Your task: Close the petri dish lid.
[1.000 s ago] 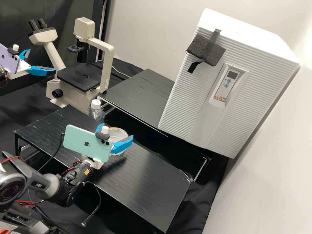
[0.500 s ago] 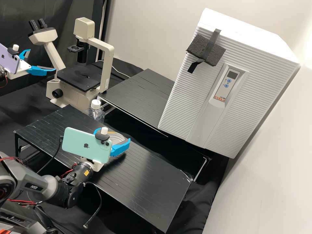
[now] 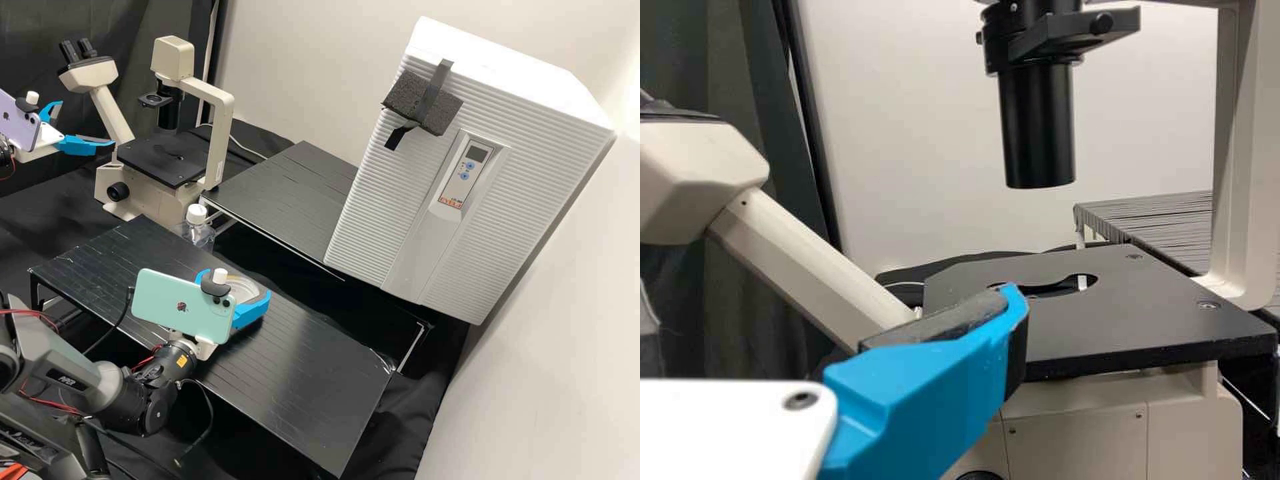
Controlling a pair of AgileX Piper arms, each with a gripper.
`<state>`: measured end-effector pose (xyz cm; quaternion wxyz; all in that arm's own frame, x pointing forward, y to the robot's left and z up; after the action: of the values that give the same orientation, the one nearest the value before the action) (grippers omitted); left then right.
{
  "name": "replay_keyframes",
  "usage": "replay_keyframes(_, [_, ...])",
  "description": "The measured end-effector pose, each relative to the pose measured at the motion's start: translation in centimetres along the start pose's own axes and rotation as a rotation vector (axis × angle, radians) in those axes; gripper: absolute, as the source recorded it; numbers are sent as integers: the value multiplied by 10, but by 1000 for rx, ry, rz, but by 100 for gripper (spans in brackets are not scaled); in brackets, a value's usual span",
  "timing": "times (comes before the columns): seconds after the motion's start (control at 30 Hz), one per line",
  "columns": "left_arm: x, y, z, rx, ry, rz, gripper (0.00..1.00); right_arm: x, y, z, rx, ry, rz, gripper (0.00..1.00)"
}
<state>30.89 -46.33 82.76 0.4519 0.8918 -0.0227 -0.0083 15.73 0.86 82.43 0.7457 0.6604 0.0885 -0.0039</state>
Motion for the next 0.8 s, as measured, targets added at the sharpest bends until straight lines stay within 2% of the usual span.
replay_keyframes(0.03, [0,0,0,0,0,0,100,0,0,0,-6,5,1,100])
replay_keyframes(0.33, [0,0,0,0,0,0,100,0,-1,1,0,7,-10,100])
replay_keyframes(0.53, [0,0,0,0,0,0,100,-1,-1,-2,-11,-1,-13,100])
replay_keyframes(0.63, [0,0,0,0,0,0,100,-3,2,-1,14,-10,9,100])
replay_keyframes(0.8, [0,0,0,0,0,0,100,-11,13,-3,56,-25,91,100])
